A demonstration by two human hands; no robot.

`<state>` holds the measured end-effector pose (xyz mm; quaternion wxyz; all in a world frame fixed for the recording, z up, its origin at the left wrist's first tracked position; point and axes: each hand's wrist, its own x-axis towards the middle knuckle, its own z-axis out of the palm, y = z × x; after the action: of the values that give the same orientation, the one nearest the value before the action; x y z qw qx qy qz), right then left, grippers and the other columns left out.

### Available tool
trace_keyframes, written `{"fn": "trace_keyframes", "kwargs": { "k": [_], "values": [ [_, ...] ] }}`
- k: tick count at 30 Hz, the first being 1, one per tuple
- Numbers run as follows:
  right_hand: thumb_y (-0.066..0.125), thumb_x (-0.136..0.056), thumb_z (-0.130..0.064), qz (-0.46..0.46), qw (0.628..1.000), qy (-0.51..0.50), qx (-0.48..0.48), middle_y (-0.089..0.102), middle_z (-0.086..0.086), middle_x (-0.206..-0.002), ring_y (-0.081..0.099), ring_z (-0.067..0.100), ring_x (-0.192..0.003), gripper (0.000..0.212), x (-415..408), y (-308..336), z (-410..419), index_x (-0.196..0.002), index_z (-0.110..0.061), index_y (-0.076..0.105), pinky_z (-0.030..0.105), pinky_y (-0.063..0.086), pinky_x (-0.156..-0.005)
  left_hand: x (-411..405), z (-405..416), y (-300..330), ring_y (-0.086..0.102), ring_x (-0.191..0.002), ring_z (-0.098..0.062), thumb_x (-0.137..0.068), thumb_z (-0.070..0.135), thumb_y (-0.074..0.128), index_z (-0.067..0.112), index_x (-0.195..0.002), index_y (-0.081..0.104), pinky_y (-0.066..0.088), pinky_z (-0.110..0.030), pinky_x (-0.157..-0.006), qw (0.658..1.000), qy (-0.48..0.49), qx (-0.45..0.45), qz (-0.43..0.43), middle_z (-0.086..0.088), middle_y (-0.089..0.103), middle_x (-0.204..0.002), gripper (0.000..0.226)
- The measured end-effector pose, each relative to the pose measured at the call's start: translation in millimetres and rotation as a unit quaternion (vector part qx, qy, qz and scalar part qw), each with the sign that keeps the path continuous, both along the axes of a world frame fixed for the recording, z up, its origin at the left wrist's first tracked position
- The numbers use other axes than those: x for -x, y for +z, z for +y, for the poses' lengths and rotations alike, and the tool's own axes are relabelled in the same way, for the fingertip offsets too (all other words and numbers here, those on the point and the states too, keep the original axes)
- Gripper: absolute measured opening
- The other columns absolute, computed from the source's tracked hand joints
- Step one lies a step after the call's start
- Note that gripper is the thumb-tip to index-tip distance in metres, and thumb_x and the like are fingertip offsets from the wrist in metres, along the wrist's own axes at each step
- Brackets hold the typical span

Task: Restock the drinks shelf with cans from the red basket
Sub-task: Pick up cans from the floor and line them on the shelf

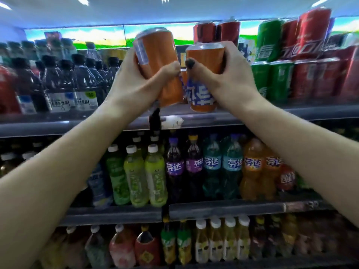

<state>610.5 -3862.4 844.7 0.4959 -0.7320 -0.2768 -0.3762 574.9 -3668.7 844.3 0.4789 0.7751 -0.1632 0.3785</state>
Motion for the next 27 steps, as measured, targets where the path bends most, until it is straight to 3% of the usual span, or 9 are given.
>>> {"fn": "trace_keyframes", "kwargs": {
  "k": [5, 9, 13, 17, 21, 24, 27],
  "values": [
    [0.074, -0.085, -0.057, 0.011, 0.999, -0.016, 0.051, 0.061, -0.008, -0.099, 0.059, 0.001, -0.086, 0.059, -35.8, 25.4, 8.2, -0.12, -0.014, 0.053, 0.009, 0.05, -0.067, -39.0, 7.9, 20.8, 0.073, -0.098, -0.005, -0.066, 0.069, 0.079, 0.028, -0.131, 0.057, 0.063, -0.037, -0.088, 0.997, 0.067, -0.034, 0.005, 0.01, 0.073, -0.113, 0.08],
    [0.073, -0.086, -0.055, 0.007, 0.992, -0.065, 0.109, 0.057, 0.007, -0.119, 0.057, 0.02, -0.105, 0.063, -56.4, 35.0, 22.8, -0.125, -0.009, 0.056, 0.034, 0.054, -0.091, -64.7, 18.7, 23.1, 0.072, -0.098, -0.011, -0.06, 0.074, 0.075, 0.029, -0.125, 0.059, 0.062, -0.041, -0.09, 0.994, 0.1, -0.032, 0.027, 0.009, 0.072, -0.11, 0.081],
    [0.067, -0.096, -0.042, 0.001, 0.988, -0.067, 0.142, 0.051, 0.007, -0.129, 0.048, 0.015, -0.11, 0.058, -66.4, 23.1, 30.1, -0.141, -0.014, 0.044, 0.024, 0.037, -0.089, -84.4, 29.9, 19.0, 0.073, -0.096, -0.01, -0.057, 0.071, 0.08, 0.027, -0.125, 0.059, 0.063, -0.041, -0.088, 0.995, 0.083, -0.027, 0.053, 0.01, 0.072, -0.108, 0.084],
    [0.063, -0.098, -0.042, -0.027, 0.983, -0.1, 0.152, 0.053, 0.008, -0.118, 0.052, 0.019, -0.102, 0.044, -75.7, 14.7, 38.3, -0.129, -0.015, 0.048, 0.024, 0.036, -0.082, -105.4, 38.4, 11.5, 0.072, -0.097, -0.011, -0.071, 0.057, 0.086, 0.024, -0.125, 0.057, 0.063, -0.04, -0.088, 0.993, 0.073, -0.046, 0.074, 0.008, 0.07, -0.109, 0.07],
    [0.061, -0.098, -0.047, -0.067, 0.967, -0.163, 0.183, 0.057, 0.006, -0.117, 0.053, 0.022, -0.102, 0.045, -83.3, 5.4, 48.7, -0.128, -0.016, 0.051, 0.032, 0.042, -0.087, -120.7, 46.4, 5.8, 0.074, -0.097, -0.013, -0.056, 0.072, 0.082, 0.025, -0.125, 0.059, 0.063, -0.042, -0.088, 0.992, 0.07, -0.052, 0.088, 0.006, 0.073, -0.111, 0.087],
    [0.048, -0.095, -0.066, -0.113, 0.919, -0.291, 0.239, 0.067, -0.001, -0.115, 0.05, 0.026, -0.108, 0.052, -89.2, -1.5, 50.6, -0.127, -0.025, 0.054, 0.041, 0.035, -0.095, -126.3, 53.1, 2.2, 0.073, -0.101, -0.016, -0.052, 0.074, 0.082, 0.024, -0.125, 0.059, 0.063, -0.042, -0.089, 0.991, 0.069, -0.052, 0.098, 0.005, 0.072, -0.114, 0.091],
    [0.043, -0.096, -0.068, -0.11, 0.908, -0.319, 0.25, 0.068, 0.001, -0.109, 0.048, 0.027, -0.107, 0.053, -92.4, -3.4, 51.2, -0.125, -0.025, 0.053, 0.042, 0.035, -0.095, -131.0, 55.9, -0.8, 0.073, -0.1, -0.016, -0.048, 0.074, 0.083, 0.025, -0.123, 0.06, 0.063, -0.042, -0.087, 0.991, 0.066, -0.058, 0.104, 0.006, 0.073, -0.112, 0.092]
  ]
}}
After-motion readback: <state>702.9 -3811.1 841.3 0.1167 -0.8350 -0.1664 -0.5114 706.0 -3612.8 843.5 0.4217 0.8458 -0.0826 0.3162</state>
